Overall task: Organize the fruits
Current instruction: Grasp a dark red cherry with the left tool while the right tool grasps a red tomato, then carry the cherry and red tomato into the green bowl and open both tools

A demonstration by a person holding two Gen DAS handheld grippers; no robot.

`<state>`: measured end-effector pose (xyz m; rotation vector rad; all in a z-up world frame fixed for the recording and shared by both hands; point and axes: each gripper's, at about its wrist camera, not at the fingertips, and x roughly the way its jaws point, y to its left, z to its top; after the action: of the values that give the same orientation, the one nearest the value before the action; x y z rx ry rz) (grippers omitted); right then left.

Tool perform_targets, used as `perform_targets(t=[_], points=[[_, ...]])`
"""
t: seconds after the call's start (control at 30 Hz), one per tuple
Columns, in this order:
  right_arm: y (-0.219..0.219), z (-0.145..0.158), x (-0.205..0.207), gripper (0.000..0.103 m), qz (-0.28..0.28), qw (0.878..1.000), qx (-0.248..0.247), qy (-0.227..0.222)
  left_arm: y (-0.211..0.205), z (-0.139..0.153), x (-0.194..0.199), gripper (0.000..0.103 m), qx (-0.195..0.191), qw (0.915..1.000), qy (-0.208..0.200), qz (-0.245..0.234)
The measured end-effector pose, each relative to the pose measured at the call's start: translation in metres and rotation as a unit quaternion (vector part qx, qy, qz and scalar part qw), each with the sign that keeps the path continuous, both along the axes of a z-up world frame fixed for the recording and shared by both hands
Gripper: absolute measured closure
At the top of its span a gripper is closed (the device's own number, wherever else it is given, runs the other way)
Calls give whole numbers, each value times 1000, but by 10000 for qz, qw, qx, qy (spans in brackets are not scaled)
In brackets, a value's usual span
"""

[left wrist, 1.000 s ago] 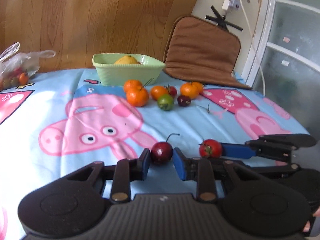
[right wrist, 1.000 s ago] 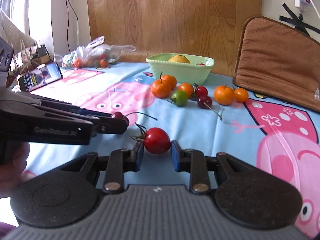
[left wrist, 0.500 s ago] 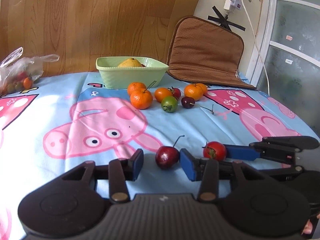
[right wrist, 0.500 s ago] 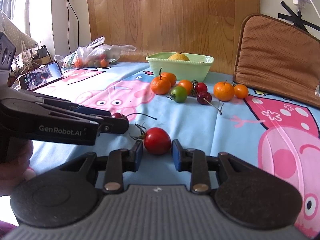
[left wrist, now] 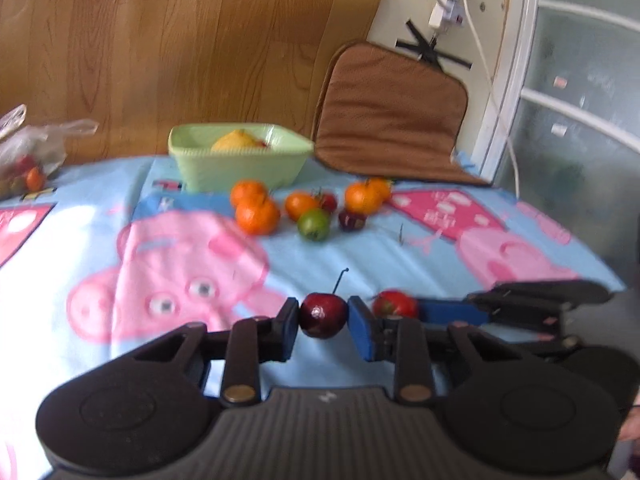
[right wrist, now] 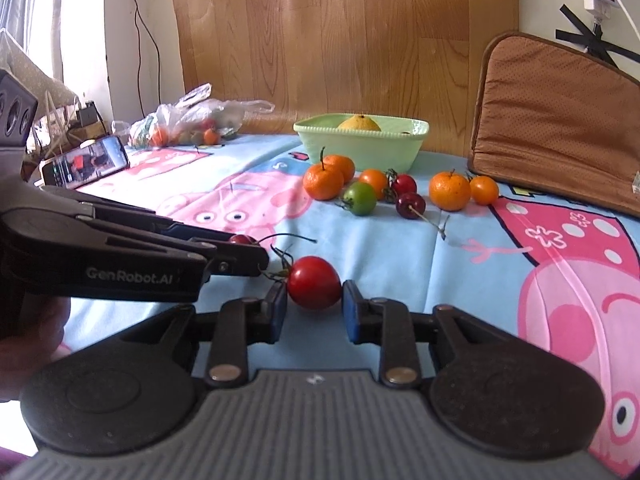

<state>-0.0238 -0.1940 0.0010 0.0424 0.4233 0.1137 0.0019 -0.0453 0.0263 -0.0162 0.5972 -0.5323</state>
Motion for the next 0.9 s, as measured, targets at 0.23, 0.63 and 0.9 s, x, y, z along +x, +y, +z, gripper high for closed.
perform_targets(t=[0.23, 0.63, 0.9], points=[[-34, 52, 65, 71, -10, 9988, 391, -309, 1, 54, 74, 76, -167, 9990, -303, 280], [-67, 60, 193, 71, -389, 9992, -39, -127, 17, 38, 224, 76, -192, 9921, 257, 1209], [-67, 57, 202, 70, -411, 9989, -154, -141, 11, 19, 242, 72, 54, 9903, 460, 1312]])
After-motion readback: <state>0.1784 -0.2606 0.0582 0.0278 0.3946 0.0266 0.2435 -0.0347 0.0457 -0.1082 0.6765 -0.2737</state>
